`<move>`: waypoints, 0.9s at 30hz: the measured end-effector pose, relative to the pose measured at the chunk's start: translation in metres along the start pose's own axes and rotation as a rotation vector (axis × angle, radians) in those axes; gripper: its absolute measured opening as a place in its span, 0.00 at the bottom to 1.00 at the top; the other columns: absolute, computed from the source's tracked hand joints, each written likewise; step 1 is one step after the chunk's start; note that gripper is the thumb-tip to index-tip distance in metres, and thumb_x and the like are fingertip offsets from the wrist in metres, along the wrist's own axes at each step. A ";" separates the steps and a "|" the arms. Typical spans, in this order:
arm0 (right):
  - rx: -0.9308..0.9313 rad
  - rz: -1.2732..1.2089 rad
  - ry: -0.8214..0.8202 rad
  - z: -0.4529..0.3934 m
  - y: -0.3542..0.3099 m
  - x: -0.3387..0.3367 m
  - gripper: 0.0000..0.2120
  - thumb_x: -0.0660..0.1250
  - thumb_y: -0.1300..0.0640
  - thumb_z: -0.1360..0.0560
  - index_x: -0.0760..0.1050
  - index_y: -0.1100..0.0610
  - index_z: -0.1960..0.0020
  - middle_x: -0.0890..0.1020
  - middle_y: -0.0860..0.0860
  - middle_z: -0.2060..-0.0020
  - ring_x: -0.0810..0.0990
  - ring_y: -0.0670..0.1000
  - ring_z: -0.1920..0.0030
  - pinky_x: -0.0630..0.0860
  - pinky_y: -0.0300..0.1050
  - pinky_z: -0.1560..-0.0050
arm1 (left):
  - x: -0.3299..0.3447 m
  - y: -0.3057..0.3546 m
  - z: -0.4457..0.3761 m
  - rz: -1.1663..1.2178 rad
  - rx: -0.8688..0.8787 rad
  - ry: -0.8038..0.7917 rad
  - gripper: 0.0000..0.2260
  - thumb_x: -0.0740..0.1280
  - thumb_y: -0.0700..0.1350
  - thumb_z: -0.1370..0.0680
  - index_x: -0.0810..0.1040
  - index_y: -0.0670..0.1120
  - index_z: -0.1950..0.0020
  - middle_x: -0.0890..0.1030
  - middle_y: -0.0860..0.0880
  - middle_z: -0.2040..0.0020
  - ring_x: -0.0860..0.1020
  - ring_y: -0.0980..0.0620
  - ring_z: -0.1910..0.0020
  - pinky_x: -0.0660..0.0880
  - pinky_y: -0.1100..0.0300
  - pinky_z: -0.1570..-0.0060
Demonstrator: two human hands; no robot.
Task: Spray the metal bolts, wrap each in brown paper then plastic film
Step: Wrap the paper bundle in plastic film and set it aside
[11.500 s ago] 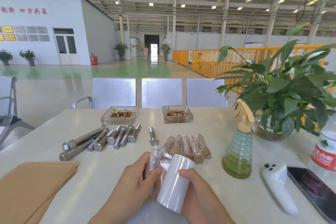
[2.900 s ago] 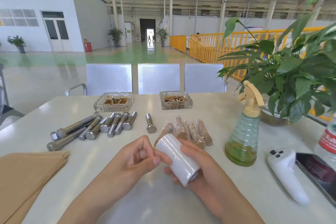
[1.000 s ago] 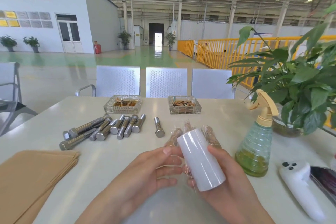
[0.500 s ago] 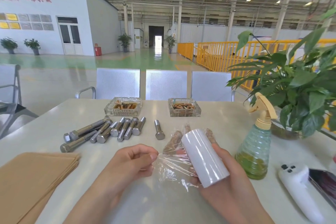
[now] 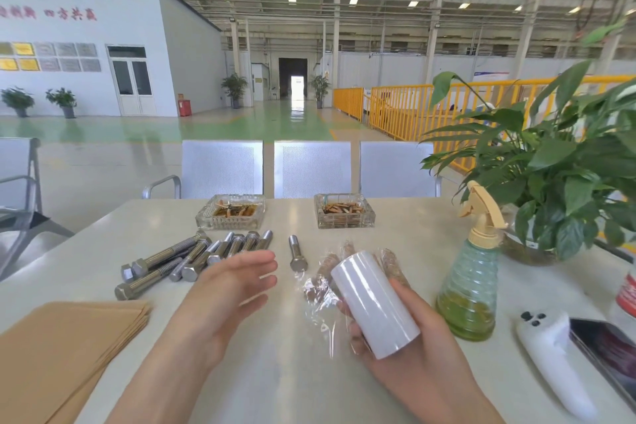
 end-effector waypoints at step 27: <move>-0.101 0.679 0.165 0.011 0.008 0.029 0.06 0.78 0.50 0.36 0.85 0.50 0.62 0.83 0.52 0.60 0.84 0.48 0.54 0.71 0.46 0.46 | 0.024 -0.001 0.030 -0.317 -0.109 -0.194 0.32 0.75 0.70 0.35 0.83 0.45 0.44 0.86 0.42 0.49 0.86 0.43 0.51 0.83 0.48 0.45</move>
Point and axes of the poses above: each hand's wrist, its own z-axis away from the middle knuckle, its own x-axis out of the palm, y = z × x, the point moved 1 cm from there along -z, towards the middle knuckle
